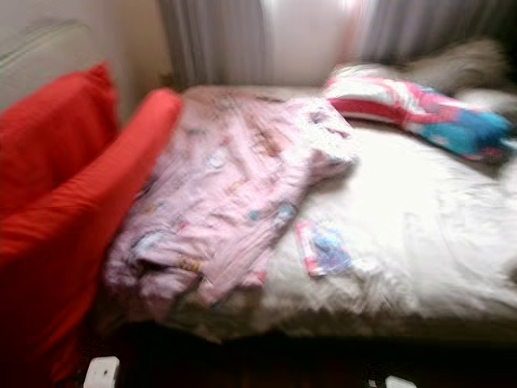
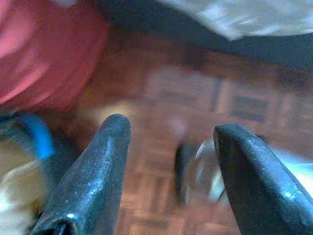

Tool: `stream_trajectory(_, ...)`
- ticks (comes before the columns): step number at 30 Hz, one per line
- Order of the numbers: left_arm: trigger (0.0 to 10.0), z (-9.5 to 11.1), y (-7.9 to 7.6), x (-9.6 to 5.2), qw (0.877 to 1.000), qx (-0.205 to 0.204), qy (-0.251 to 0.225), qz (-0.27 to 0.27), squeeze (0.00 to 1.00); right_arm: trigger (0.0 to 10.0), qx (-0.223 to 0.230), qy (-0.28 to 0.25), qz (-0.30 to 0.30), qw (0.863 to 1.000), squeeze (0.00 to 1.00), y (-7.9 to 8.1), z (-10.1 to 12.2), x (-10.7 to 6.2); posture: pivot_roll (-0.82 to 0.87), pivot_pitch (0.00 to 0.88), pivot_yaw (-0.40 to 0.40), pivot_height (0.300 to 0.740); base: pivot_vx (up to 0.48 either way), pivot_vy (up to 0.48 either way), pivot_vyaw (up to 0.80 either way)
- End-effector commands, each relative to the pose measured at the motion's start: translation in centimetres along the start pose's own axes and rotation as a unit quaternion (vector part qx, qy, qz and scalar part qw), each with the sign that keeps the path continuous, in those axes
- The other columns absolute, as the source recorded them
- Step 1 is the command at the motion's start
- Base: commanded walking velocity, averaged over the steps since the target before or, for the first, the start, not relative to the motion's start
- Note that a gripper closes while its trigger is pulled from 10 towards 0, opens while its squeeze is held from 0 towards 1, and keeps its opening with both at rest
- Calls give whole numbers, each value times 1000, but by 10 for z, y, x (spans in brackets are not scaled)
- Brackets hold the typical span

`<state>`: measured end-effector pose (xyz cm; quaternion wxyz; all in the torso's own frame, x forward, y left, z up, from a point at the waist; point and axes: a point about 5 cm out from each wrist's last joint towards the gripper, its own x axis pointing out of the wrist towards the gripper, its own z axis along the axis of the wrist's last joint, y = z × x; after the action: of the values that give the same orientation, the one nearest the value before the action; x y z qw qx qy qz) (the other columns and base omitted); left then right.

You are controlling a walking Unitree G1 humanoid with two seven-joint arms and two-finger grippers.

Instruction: Clean up the room

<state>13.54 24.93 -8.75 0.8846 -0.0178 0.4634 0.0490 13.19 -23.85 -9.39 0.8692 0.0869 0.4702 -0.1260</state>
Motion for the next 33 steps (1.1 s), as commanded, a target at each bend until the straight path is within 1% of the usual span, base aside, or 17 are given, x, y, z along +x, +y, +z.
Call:
stream_trajectory(1,10000,-4,-3,0,1000,5,13,-3,0,10000,6,8,-1,1000,0,0,-8,-2,-58,0,34,740,289,0,0)
stream_trajectory(3,10000,-5,-8,1,1000,6,13,-6,0,10000,6,6,-1,1000,0,-1,-7,-2,-57,0,35,740,285,0,0)
stream_trajectory(4,10000,-5,-8,1,1000,6,13,-6,0,10000,6,6,-1,1000,0,-1,-7,-2,-57,0,35,740,285,0,0)
stream_trajectory(6,10000,-2,-15,3,1000,7,12,-10,0,10000,6,8,0,1000,0,-1,-8,-2,-55,0,35,740,287,0,0)
stream_trajectory(9,10000,-1,-17,4,1000,8,11,-11,0,10000,5,8,0,1000,0,-1,-8,-2,-55,0,35,740,285,0,-275)
stream_trajectory(10,10000,6,-23,7,1000,9,5,-15,0,10000,7,10,1,1000,0,0,-8,-2,-54,0,35,740,285,0,-763)
stream_trajectory(11,10000,10,-25,8,1000,9,1,-17,0,10000,5,11,2,1000,0,0,-8,-2,-54,0,34,740,285,0,-738)
stream_trajectory(12,10000,10,-25,8,1000,9,1,-17,0,10000,5,11,2,1000,0,0,-8,-2,-54,0,34,740,285,0,-738)
stream_trajectory(16,10000,22,-26,11,1000,9,-11,-19,0,10000,3,10,1,1000,0,-1,-8,-2,-53,0,35,740,277,0,-664)
stream_trajectory(21,10000,30,-25,13,1000,14,-16,-17,0,10000,10,5,-1,1000,0,0,-7,-2,-51,0,35,740,99,0,0)
stream_trajectory(25,10000,24,-25,11,1000,15,-11,-17,0,10000,10,4,0,1000,0,0,-7,-2,-52,0,36,740,0,0,0)
stream_trajectory(33,10000,23,-25,11,1000,19,-10,-19,0,10000,12,3,2,1000,0,0,-8,-2,-53,0,37,740,0,0,0)
